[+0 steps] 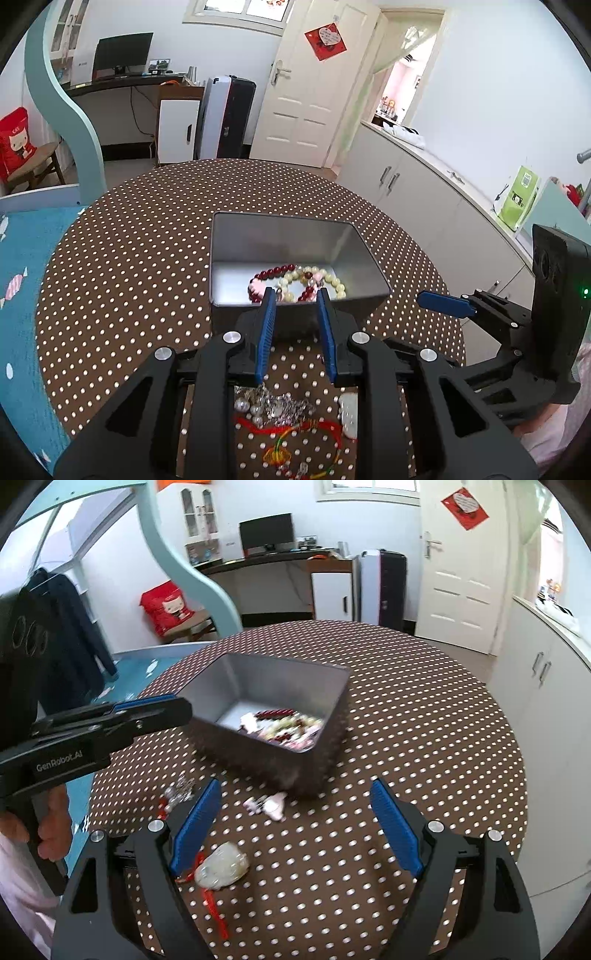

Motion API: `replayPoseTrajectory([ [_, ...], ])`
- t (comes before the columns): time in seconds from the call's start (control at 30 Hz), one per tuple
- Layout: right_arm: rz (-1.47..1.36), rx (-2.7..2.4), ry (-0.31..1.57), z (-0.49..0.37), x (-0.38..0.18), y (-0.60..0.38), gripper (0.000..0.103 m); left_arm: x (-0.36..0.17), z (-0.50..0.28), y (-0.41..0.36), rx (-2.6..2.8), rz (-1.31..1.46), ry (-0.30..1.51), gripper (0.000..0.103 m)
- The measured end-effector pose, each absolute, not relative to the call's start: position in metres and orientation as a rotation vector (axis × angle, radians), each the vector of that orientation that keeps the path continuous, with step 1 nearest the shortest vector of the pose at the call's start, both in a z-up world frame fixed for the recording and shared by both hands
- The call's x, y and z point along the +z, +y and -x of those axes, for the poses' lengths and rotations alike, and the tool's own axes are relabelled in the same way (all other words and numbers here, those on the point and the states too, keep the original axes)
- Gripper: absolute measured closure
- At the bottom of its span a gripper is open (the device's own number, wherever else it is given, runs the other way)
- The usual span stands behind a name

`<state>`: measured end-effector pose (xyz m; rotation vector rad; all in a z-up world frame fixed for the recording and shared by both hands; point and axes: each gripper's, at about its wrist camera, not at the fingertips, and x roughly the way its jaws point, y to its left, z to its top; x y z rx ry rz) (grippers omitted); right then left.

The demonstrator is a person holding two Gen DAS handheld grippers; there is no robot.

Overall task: Organize jewelry
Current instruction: 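Grasp a pink charm and silver piece with the right tool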

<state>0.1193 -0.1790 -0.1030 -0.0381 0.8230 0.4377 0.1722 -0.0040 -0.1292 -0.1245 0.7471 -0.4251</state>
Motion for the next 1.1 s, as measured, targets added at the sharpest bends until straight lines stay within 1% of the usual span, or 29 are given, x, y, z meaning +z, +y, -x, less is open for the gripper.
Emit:
replayPoseTrajectory([
  [0.1,0.043,0.464,0.828,-0.115,-0.104,-0.173,0.024,-0.132,-0.168,-0.001,-0.417,0.122,0.759,0.080],
  [0.17,0.049,0.480,0.835,-0.113,-0.106,-0.168,0.027,-0.134,-0.164,0.001,-0.415,0.125,0.762,0.080],
  [0.23,0.049,0.492,0.848,-0.114,-0.110,-0.165,0.032,-0.137,-0.158,0.008,-0.415,0.122,0.767,0.079],
  [0.27,0.050,0.492,0.854,-0.114,-0.111,-0.164,0.034,-0.138,-0.156,0.009,-0.412,0.120,0.771,0.076],
  [0.33,0.056,0.491,0.872,-0.116,-0.117,-0.159,0.041,-0.142,-0.152,0.012,-0.405,0.113,0.783,0.070],
  [0.4,0.062,0.496,0.883,-0.118,-0.122,-0.157,0.044,-0.148,-0.148,0.014,-0.398,0.108,0.800,0.061],
  [0.43,0.066,0.497,0.890,-0.120,-0.125,-0.155,0.050,-0.150,-0.146,0.015,-0.395,0.105,0.807,0.059],
  [0.47,0.074,0.492,0.900,-0.122,-0.128,-0.153,0.054,-0.153,-0.144,0.017,-0.392,0.100,0.815,0.059],
  [0.53,0.081,0.499,0.904,-0.123,-0.131,-0.151,0.065,-0.158,-0.141,0.020,-0.389,0.096,0.827,0.057],
  [0.57,0.078,0.505,0.907,-0.124,-0.132,-0.150,0.067,-0.161,-0.139,0.021,-0.385,0.098,0.833,0.054],
  [0.6,0.079,0.517,0.910,-0.124,-0.133,-0.148,0.068,-0.164,-0.139,0.024,-0.378,0.102,0.839,0.053],
  [0.7,0.105,0.534,0.899,-0.124,-0.133,-0.142,0.069,-0.169,-0.139,0.029,-0.373,0.112,0.853,0.052],
  [0.77,0.118,0.513,0.911,-0.128,-0.136,-0.140,0.069,-0.172,-0.138,0.031,-0.372,0.115,0.857,0.049],
  [0.83,0.124,0.488,0.924,-0.133,-0.139,-0.140,0.069,-0.172,-0.138,0.030,-0.378,0.116,0.859,0.049],
  [0.93,0.136,0.474,0.934,-0.137,-0.142,-0.140,0.069,-0.175,-0.140,0.029,-0.383,0.119,0.867,0.046],
  [1.1,0.201,0.472,0.920,-0.137,-0.144,-0.134,0.070,-0.181,-0.144,0.023,-0.390,0.118,0.883,0.046],
])
